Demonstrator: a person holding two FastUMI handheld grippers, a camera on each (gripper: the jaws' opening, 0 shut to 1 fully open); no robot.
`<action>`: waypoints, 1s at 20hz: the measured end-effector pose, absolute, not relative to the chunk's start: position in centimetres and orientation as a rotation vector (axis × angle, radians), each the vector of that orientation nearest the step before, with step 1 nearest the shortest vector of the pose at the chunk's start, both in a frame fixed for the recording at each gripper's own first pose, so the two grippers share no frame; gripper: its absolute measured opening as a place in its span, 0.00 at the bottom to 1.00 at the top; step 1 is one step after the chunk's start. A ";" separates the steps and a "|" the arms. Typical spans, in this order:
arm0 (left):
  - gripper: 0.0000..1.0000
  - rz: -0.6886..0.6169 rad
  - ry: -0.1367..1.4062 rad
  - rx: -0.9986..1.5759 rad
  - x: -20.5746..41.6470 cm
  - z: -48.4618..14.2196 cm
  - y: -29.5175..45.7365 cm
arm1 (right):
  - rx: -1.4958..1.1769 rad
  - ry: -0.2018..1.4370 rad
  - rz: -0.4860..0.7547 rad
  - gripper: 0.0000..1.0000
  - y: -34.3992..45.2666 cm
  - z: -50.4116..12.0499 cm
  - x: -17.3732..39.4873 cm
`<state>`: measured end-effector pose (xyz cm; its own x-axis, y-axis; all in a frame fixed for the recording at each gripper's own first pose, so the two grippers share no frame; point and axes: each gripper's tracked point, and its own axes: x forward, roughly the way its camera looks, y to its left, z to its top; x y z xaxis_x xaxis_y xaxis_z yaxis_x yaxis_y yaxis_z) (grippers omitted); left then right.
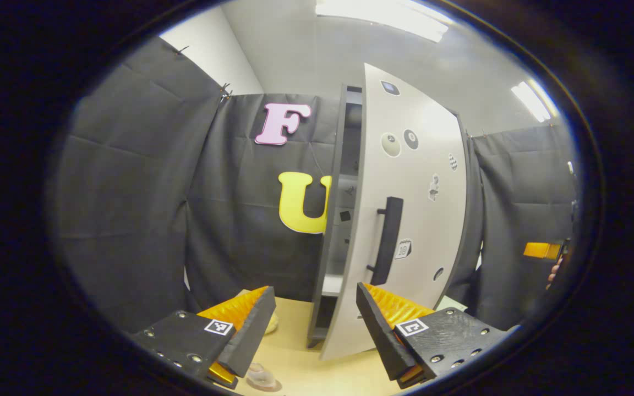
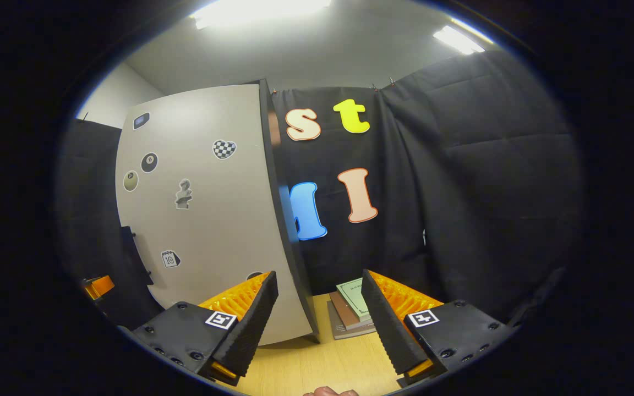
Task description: Open the cabinet door with the right hand, grasp the bottle in the cabinet with the left hand and place it on the coaster, then close the cabinet door with the right hand.
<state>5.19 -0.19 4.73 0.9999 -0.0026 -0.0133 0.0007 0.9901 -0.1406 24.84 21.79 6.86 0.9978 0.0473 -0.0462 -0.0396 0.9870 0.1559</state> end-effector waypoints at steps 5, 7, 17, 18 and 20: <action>0.88 0.032 0.016 -0.124 5.1 5.2 -5.0 | 0.141 0.108 0.061 0.97 17.6 3.0 24.6; 0.92 0.035 0.011 -0.131 4.8 5.3 -7.2 | 0.148 0.120 0.091 0.97 16.8 2.2 24.8; 0.88 0.120 -0.001 -0.138 0.8 6.2 -11.4 | 0.145 0.084 0.191 0.97 14.1 2.1 25.3; 0.88 0.123 0.000 -0.125 0.5 6.3 -11.2 | 0.146 0.080 0.192 0.97 14.3 2.2 25.2; 0.88 0.126 -0.001 -0.101 0.0 6.6 -10.5 | 0.146 0.076 0.194 0.97 15.0 2.1 25.1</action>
<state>-0.03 -10.54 6.59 0.9921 0.1253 -0.0057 -0.1252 0.9870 -0.1008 25.07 15.01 2.10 0.9784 0.1975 -0.0615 -0.1864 0.9707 0.1515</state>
